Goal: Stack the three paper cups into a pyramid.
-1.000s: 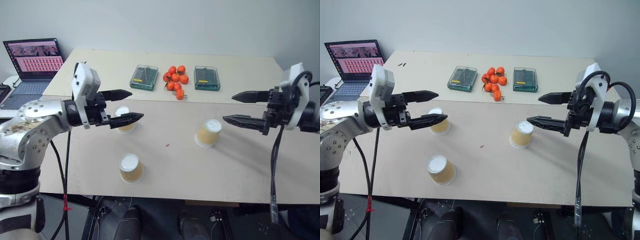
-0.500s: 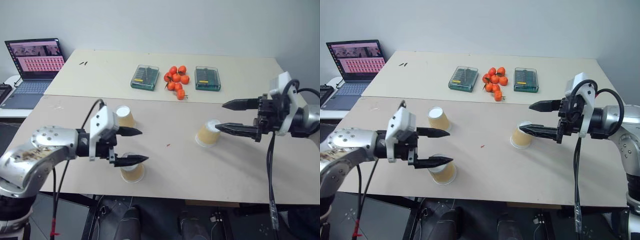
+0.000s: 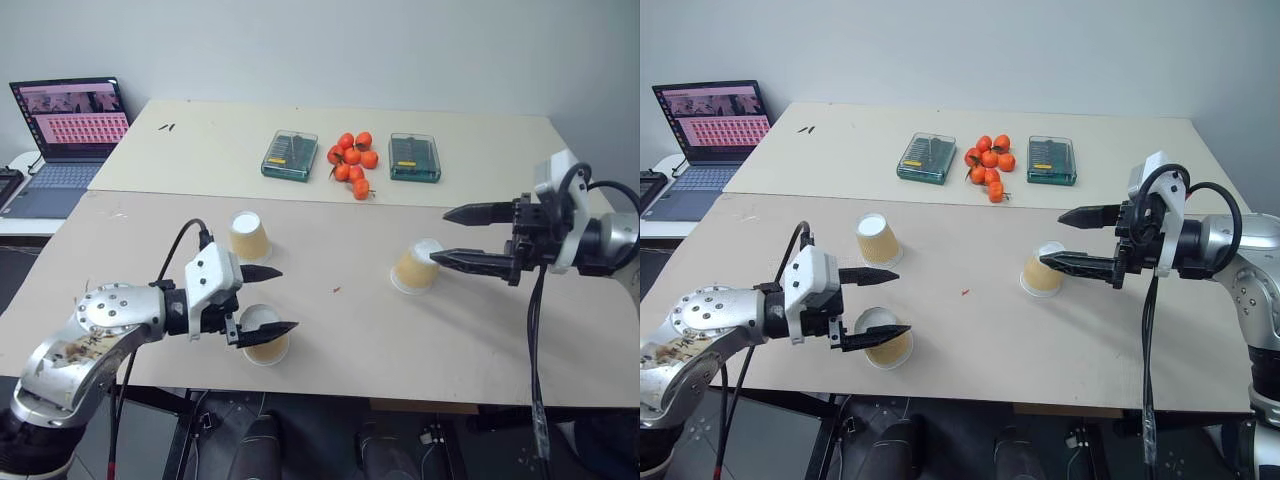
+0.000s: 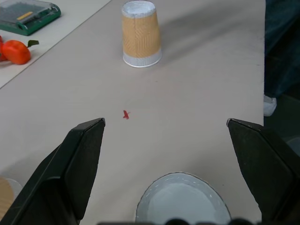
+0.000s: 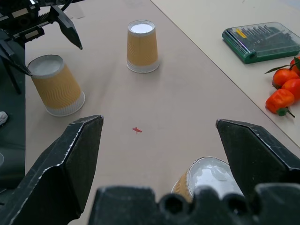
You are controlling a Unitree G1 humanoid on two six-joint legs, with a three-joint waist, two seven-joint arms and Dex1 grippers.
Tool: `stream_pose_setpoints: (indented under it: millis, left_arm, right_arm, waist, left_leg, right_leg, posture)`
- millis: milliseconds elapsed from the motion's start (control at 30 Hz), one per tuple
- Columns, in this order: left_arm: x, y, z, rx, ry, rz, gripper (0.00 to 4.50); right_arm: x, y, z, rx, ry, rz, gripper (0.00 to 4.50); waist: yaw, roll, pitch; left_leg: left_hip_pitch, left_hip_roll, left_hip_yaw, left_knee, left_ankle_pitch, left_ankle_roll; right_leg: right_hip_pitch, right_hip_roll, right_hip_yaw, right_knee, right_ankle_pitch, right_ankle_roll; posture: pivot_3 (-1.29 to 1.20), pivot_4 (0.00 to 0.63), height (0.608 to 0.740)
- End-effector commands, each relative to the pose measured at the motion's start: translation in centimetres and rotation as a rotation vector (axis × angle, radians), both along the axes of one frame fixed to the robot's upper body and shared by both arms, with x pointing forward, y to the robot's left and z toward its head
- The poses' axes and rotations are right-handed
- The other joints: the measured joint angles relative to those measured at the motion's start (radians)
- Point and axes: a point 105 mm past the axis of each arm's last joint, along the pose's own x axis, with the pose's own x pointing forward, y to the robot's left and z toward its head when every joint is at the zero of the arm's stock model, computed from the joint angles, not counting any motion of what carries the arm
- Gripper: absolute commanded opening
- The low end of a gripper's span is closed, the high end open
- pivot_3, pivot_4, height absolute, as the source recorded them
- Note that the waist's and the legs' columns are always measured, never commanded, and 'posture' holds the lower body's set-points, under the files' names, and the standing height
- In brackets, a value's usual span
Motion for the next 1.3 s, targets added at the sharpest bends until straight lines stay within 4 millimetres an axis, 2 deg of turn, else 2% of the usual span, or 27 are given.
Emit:
stream_pose_setpoints:
  millis: [33,400,800,867,900,967,1100,1300]
  left_arm:
    - [-0.1,0.2,0.3,0.000,-0.040,0.003,4.44]
    - [-0.5,0.7,-1.5,0.048,-0.001,0.014,4.44]
    - [-0.4,1.7,-3.5,0.134,0.044,0.018,4.44]
    - [-0.6,1.7,-3.7,0.149,0.048,0.007,3.92]
    - [-0.6,1.7,-3.8,0.151,0.054,0.005,3.84]
    - [-0.5,1.8,-3.9,0.154,0.058,0.003,3.03]
    - [0.4,1.3,-2.9,0.132,0.022,0.004,3.03]
    - [2.6,-0.3,0.4,0.071,-0.030,-0.040,3.03]
  right_arm:
    - [0.0,-0.1,1.5,-0.019,-0.072,0.000,4.50]
    - [0.4,0.4,1.9,-0.023,-0.086,-0.011,4.50]
    - [0.8,-0.7,1.6,-0.042,-0.098,-0.053,4.50]
    - [0.8,-0.9,1.6,-0.046,-0.101,-0.060,4.50]
    - [0.8,-1.1,1.4,-0.050,-0.102,-0.066,4.50]
    - [0.9,-1.3,1.3,-0.055,-0.104,-0.074,4.50]
    - [0.9,-1.5,1.2,-0.057,-0.110,-0.081,4.50]
    - [0.9,-1.3,1.2,-0.049,-0.123,-0.093,4.50]
  waist:
    - [0.000,0.000,0.000]
    - [-0.001,0.000,0.000]
    - [-0.002,0.000,0.000]
    - [-0.001,0.000,0.000]
    - [-0.001,0.000,0.000]
    - [-0.001,0.000,0.000]
    - [-0.001,0.000,0.000]
    - [0.002,0.000,0.000]
  left_leg:
    - [0.000,0.000,0.000,0.000,0.000,0.000]
    - [0.000,0.001,0.001,0.001,-0.001,0.001]
    - [0.000,0.001,0.002,0.001,-0.001,0.001]
    - [0.000,0.002,0.002,0.001,-0.001,0.001]
    - [0.000,0.002,0.002,0.000,-0.001,0.001]
    - [0.000,0.002,0.002,0.000,-0.001,0.001]
    - [0.000,0.002,0.002,0.001,-0.001,0.001]
    - [0.000,0.002,0.003,0.002,-0.001,0.001]
  right_leg:
    - [0.000,0.000,0.000,0.000,0.000,0.000]
    - [0.000,0.000,0.000,0.000,0.000,0.000]
    - [-0.001,0.000,0.000,0.000,0.000,0.000]
    - [-0.001,0.000,0.000,0.000,0.000,0.000]
    - [-0.001,0.000,0.000,0.000,0.000,0.000]
    - [-0.001,0.000,0.000,0.000,0.000,0.000]
    - [-0.001,0.000,0.000,0.000,0.000,0.000]
    - [-0.001,0.000,0.000,0.000,0.000,0.000]
  posture:
    - [0.00,0.150,0.732]
    - [0.00,0.150,0.732]
    - [0.00,0.150,0.732]
    - [0.00,0.150,0.732]
    - [0.00,0.150,0.732]
    - [0.00,0.150,0.732]
    - [0.00,0.150,0.732]
    - [0.00,0.150,0.732]
